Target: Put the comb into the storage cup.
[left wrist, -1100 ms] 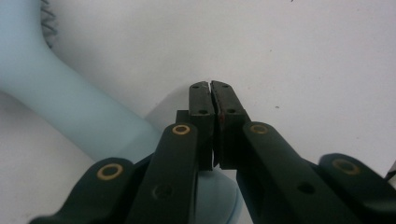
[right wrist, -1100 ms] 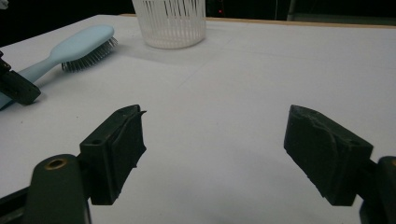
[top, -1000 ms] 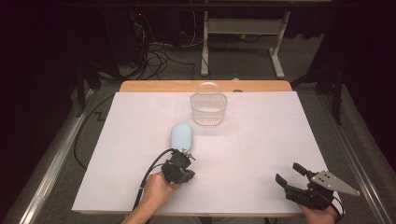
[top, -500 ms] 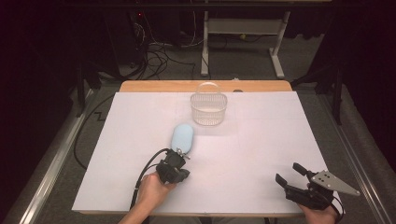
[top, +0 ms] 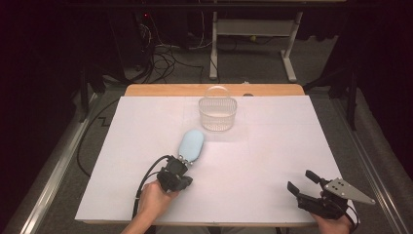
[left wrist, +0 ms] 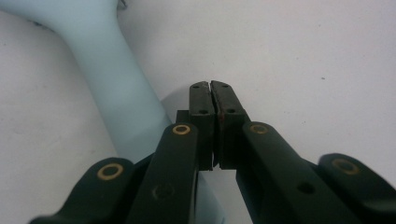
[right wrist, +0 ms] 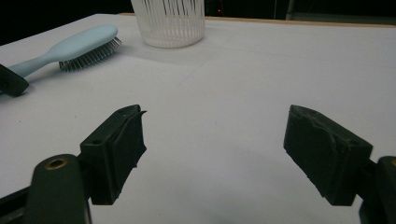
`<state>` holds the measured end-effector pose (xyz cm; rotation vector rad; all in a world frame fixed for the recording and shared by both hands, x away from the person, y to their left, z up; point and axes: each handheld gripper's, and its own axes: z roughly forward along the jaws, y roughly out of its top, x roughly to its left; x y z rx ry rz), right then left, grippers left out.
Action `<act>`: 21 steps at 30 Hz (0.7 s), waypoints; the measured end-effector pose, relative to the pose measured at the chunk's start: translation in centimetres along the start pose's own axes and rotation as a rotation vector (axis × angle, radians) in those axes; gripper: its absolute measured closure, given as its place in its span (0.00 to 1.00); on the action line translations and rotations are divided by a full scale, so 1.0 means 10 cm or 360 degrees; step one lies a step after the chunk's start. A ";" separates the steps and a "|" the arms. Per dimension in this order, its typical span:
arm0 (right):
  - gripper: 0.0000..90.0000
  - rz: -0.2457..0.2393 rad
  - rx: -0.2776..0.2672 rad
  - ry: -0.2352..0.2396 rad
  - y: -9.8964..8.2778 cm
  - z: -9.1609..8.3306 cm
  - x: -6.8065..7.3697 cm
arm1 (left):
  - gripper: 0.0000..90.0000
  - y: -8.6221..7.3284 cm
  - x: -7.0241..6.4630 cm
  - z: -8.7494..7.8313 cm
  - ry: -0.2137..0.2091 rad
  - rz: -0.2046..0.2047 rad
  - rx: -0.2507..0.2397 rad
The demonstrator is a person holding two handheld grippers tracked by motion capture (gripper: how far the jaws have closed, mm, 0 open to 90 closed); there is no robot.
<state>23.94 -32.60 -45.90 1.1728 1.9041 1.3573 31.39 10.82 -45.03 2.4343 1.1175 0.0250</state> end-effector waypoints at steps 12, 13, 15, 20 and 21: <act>0.23 0.0006 -0.0001 -0.0001 0.00 0.00 0.00 | 0.96 -0.06 0.07 -0.05 0.0051 -0.0020 -0.0001; 0.23 0.0006 -0.0001 -0.0001 0.00 0.00 0.00 | 0.96 -0.07 0.08 -0.05 0.0054 -0.0024 0.0000; 0.23 0.0007 -0.0006 0.0000 0.00 0.00 0.00 | 0.96 -0.07 0.10 -0.06 0.0065 -0.0028 0.0003; 0.23 0.0010 -0.0005 -0.0004 0.00 0.00 -0.01 | 0.96 -0.08 0.13 -0.07 0.0110 -0.0035 0.0000; 0.23 0.0009 -0.0004 -0.0003 0.00 0.00 -0.01 | 0.96 -0.08 0.14 -0.07 0.0121 -0.0043 0.0000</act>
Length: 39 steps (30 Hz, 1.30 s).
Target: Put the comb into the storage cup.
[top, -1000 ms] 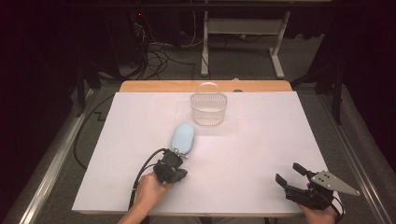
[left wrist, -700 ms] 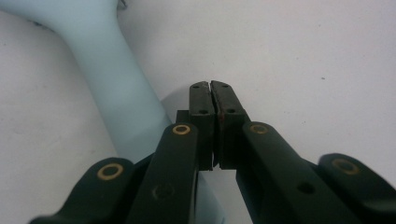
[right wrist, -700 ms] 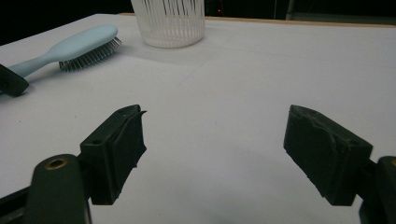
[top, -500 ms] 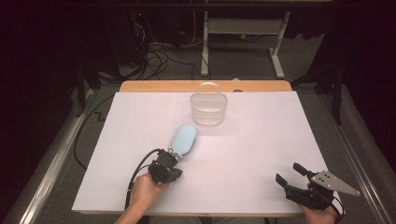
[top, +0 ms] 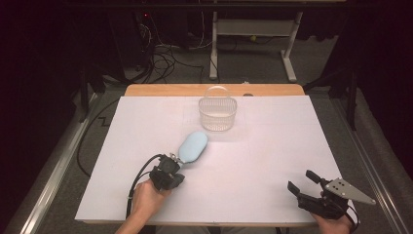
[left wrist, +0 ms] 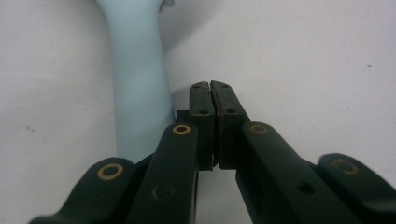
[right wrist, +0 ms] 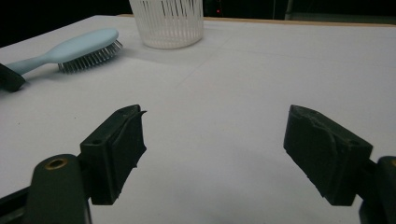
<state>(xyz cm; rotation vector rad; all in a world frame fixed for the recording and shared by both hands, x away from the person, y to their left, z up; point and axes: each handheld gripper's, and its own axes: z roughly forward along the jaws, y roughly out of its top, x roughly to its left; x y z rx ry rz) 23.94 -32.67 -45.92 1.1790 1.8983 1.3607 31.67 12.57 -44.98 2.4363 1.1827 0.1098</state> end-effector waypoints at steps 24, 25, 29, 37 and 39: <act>0.23 -0.0015 -0.0004 0.0009 0.00 0.00 0.01 | 0.87 -0.03 0.10 -0.12 -0.0103 -0.0062 -0.0095; 0.23 -0.0015 -0.0003 0.0009 0.00 0.00 0.01 | 0.86 -0.03 0.10 -0.13 -0.0100 -0.0063 -0.0104; 0.23 -0.0016 -0.0003 0.0010 0.00 0.00 0.01 | 0.75 -0.02 0.10 -0.17 -0.0121 -0.0071 -0.0143; 0.23 -0.0016 -0.0001 0.0011 0.00 0.01 0.01 | 0.54 0.02 0.09 -0.25 -0.0069 -0.0075 -0.0216; 0.23 -0.0017 -0.0003 0.0010 0.00 0.00 0.01 | 0.46 0.03 0.10 -0.26 -0.0064 -0.0084 -0.0234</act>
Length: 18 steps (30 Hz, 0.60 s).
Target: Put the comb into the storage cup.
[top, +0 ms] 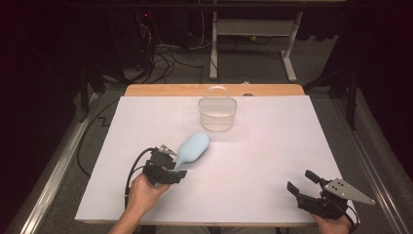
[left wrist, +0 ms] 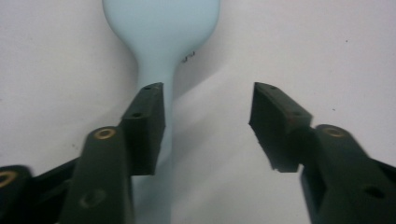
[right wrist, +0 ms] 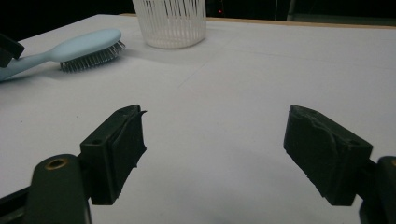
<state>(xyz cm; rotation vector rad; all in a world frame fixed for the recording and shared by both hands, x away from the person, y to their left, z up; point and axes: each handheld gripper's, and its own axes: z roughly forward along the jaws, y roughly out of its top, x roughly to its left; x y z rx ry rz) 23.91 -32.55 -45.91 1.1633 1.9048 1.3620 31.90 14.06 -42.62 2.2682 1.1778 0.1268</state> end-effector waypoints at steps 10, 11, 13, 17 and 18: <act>0.23 0.0001 -0.0001 0.0001 0.00 0.00 0.00 | 0.32 0.09 0.02 0.01 0.0094 -0.0003 0.0009; 0.23 -0.0001 -0.0001 0.0001 0.00 0.00 0.00 | 0.32 0.10 0.03 0.03 0.0097 -0.0005 0.0015; 0.23 -0.0002 -0.0001 0.0001 0.00 0.00 0.00 | 0.32 0.12 0.04 0.05 0.0102 -0.0007 0.0029; 0.23 0.0002 -0.0001 0.0001 0.00 0.00 0.00 | 0.32 0.14 0.07 0.10 0.0120 -0.0004 0.0057; 0.23 0.0002 -0.0001 0.0002 0.00 0.00 0.00 | 0.32 0.14 0.08 0.12 0.0123 -0.0007 0.0065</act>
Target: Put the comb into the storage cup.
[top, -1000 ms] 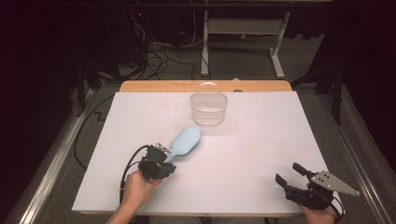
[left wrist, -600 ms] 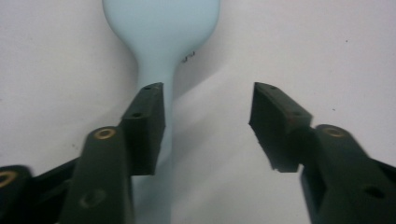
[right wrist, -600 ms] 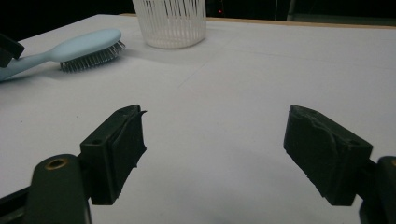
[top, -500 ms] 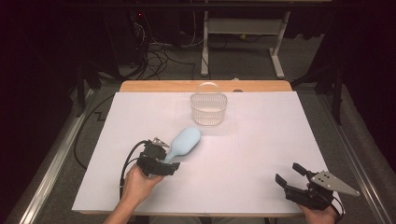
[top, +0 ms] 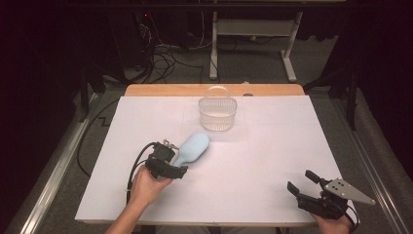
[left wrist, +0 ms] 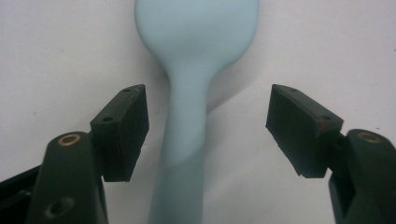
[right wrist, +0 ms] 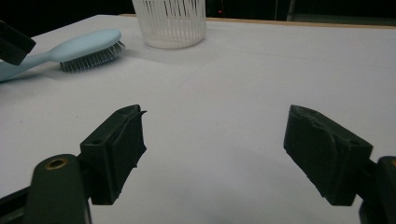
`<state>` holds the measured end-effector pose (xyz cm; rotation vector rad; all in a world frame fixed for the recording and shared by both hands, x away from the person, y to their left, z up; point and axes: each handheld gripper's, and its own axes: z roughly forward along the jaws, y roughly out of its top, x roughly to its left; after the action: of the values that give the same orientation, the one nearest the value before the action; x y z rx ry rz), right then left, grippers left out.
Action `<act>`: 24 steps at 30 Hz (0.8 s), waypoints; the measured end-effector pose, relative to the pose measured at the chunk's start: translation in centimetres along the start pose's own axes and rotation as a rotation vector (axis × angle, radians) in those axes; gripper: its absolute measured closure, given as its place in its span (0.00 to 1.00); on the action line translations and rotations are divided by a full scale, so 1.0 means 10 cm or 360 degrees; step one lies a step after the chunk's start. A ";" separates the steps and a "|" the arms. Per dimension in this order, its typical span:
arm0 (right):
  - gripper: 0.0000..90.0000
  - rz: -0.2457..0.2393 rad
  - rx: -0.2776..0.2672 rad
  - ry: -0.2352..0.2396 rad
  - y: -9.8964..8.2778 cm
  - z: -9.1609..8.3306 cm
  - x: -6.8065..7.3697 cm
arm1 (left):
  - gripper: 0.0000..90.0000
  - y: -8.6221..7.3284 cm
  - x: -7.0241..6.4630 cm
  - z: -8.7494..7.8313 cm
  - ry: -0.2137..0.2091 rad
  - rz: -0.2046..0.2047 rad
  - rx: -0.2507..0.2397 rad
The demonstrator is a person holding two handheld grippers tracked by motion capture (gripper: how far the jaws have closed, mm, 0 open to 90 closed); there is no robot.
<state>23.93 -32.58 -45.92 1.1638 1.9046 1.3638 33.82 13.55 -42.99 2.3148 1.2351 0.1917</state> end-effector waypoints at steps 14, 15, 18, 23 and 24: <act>0.23 0.0004 0.0002 -0.0002 0.00 0.01 0.01 | 0.33 0.08 0.06 0.20 0.0040 -0.0007 0.0099; 0.23 0.0004 0.0002 -0.0002 0.00 0.01 0.01 | 0.33 0.08 0.06 0.21 0.0045 -0.0012 0.0102; 0.23 0.0007 0.0000 -0.0003 0.00 0.01 0.00 | 0.33 0.10 0.07 0.25 0.0055 -0.0013 0.0114; 0.23 0.0007 -0.0001 -0.0006 0.00 0.01 0.00 | 0.34 0.12 0.06 0.29 0.0068 0.0000 0.0135; 0.23 0.0008 -0.0003 -0.0007 0.00 0.01 0.00 | 0.34 0.13 0.05 0.30 0.0072 0.0002 0.0139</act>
<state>23.97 -32.50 -45.92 1.1707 1.8980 1.3646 36.13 12.28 -44.98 2.3980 1.2877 0.1953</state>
